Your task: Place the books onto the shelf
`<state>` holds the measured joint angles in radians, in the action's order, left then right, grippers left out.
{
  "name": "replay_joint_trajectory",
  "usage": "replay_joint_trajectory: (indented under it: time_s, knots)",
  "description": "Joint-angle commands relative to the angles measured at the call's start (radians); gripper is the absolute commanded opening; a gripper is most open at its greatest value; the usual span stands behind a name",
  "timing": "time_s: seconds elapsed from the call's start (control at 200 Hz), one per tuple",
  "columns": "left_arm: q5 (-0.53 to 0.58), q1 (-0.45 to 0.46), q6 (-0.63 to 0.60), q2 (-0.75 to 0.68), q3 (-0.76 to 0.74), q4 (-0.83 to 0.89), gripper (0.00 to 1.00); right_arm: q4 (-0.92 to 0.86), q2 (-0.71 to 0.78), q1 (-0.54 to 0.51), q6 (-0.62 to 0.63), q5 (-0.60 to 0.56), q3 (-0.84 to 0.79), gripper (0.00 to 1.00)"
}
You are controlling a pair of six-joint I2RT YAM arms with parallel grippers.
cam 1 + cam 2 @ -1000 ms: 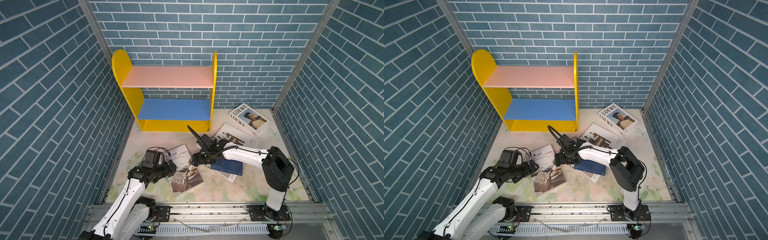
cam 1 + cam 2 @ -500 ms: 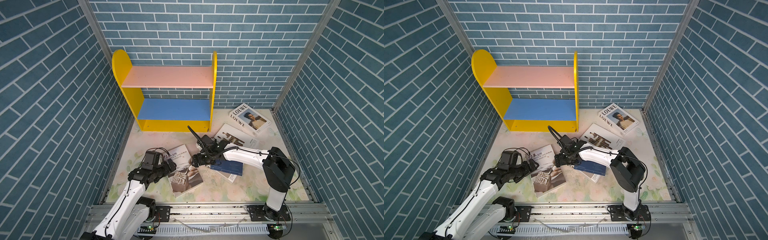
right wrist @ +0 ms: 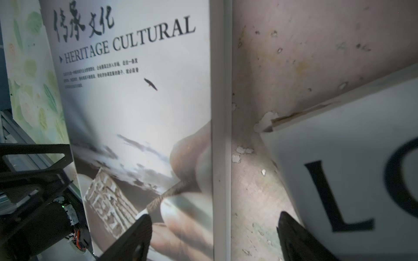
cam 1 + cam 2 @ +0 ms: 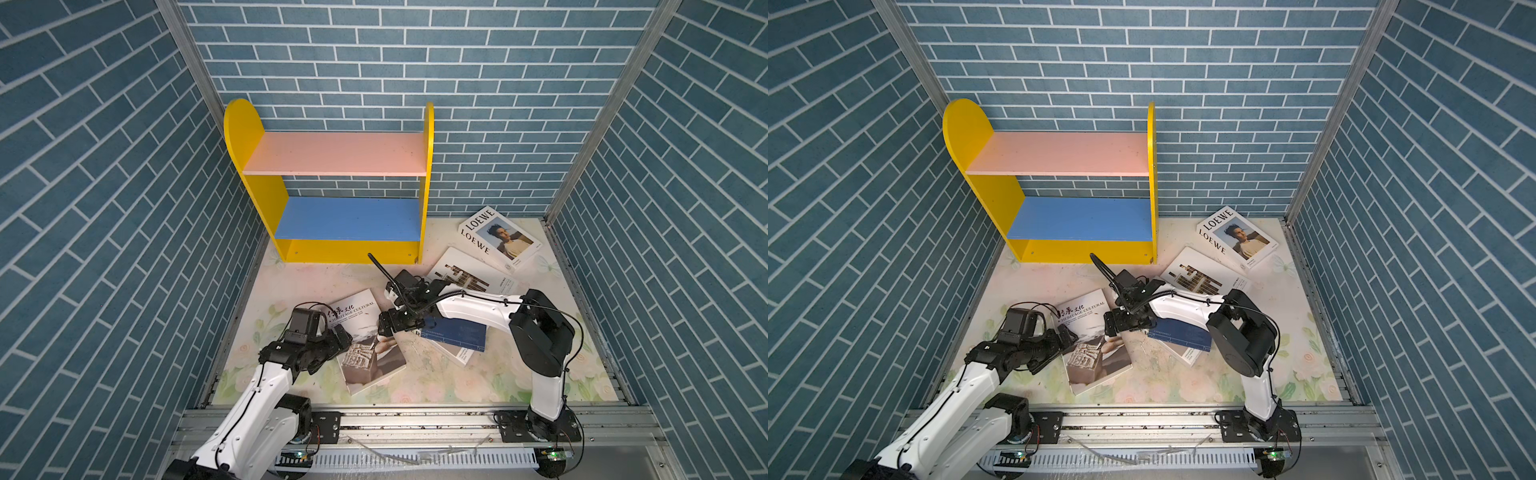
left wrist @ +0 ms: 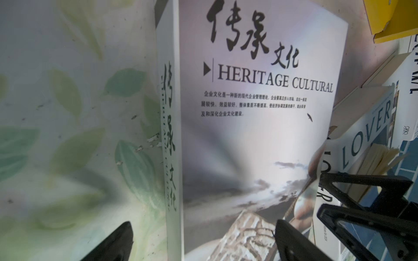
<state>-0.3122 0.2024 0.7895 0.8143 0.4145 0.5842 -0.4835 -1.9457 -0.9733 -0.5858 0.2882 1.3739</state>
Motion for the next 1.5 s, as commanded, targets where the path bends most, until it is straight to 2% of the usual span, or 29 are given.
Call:
replay_joint_trajectory:
  time_s: [0.0,0.1,0.195,0.41,0.545,0.795,1.065,1.18,1.495]
  knots:
    - [-0.029,-0.006,0.017,0.014,-0.019,-0.035,1.00,-0.036,-0.031,0.001,0.042,0.034,0.042,0.88]
    - [-0.034,-0.006,0.033,0.010,-0.031,-0.058,0.99,-0.044,-0.026,-0.001,0.033,0.035,0.030,0.87]
    - [-0.043,-0.006,0.046,0.003,-0.047,-0.088,1.00,-0.020,-0.028,0.004,0.044,0.087,0.015,0.87]
    - [-0.117,-0.006,0.062,0.047,-0.068,-0.190,1.00,-0.007,-0.092,0.002,0.050,0.207,0.072,0.86]
    - [-0.172,-0.006,0.107,0.051,-0.071,-0.281,1.00,0.007,-0.084,0.003,0.039,0.218,0.100,0.86]
    - [-0.227,-0.006,0.139,0.012,0.002,-0.287,1.00,0.070,-0.036,0.002,0.003,0.283,0.119,0.86]
    - [-0.297,-0.006,0.155,0.011,0.163,-0.284,1.00,0.083,0.025,0.006,-0.009,0.278,0.160,0.86]
    - [-0.328,-0.006,0.166,0.052,0.212,-0.285,0.99,0.066,0.063,0.020,-0.001,0.264,0.194,0.86]
    - [-0.411,0.005,0.230,0.180,0.280,-0.448,1.00,0.094,0.167,0.070,-0.028,0.216,0.180,0.86]
